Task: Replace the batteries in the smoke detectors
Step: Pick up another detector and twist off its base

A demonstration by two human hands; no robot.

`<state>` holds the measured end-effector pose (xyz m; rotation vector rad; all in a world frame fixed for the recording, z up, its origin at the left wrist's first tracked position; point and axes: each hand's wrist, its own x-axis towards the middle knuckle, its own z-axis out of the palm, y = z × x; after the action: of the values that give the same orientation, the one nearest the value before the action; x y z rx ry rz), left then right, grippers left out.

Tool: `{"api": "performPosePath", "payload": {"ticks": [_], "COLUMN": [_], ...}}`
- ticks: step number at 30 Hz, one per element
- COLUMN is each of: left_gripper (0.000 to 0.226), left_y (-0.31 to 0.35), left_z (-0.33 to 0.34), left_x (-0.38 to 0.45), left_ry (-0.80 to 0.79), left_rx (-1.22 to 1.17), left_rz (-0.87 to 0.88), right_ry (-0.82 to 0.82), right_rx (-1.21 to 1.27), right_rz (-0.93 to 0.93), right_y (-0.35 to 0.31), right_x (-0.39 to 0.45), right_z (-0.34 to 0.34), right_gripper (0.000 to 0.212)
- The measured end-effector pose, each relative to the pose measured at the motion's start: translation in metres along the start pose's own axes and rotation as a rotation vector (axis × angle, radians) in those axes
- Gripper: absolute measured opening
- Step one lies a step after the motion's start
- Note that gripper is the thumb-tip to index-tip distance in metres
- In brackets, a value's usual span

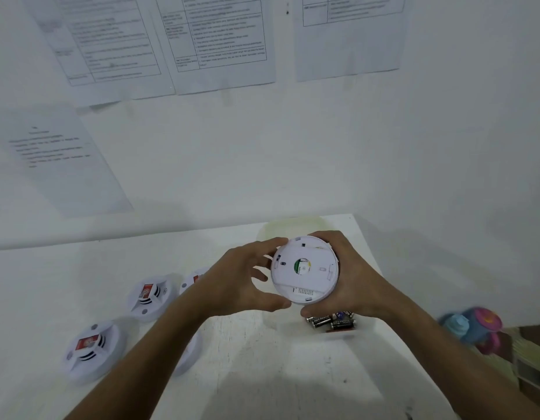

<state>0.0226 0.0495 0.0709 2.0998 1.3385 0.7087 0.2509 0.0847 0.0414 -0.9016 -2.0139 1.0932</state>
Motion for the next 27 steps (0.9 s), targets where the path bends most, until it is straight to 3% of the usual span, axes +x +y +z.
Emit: {"api": "performPosePath", "payload": {"ticks": [4, 12, 19, 27], "left_gripper": [0.087, 0.084, 0.063, 0.064], "left_y": [-0.002, 0.0, 0.004, 0.005], "left_z": [0.0, -0.002, -0.004, 0.007], "left_x": [-0.005, -0.01, -0.005, -0.002], "left_ry": [-0.008, 0.011, 0.009, 0.047], "left_rx": [0.049, 0.081, 0.065, 0.104], "left_rz": [0.025, 0.02, -0.047, -0.041], "right_ry": [-0.012, -0.047, -0.019, -0.052], "right_rx": [-0.074, 0.002, 0.073, 0.148], "right_rz": [-0.008, 0.01, -0.062, -0.026], "right_y": [0.0, 0.008, 0.008, 0.021], "right_x": [0.001, -0.001, -0.004, -0.007], "right_z": [0.006, 0.016, 0.012, 0.015], "right_gripper": [0.098, 0.115, 0.093, 0.099]}}
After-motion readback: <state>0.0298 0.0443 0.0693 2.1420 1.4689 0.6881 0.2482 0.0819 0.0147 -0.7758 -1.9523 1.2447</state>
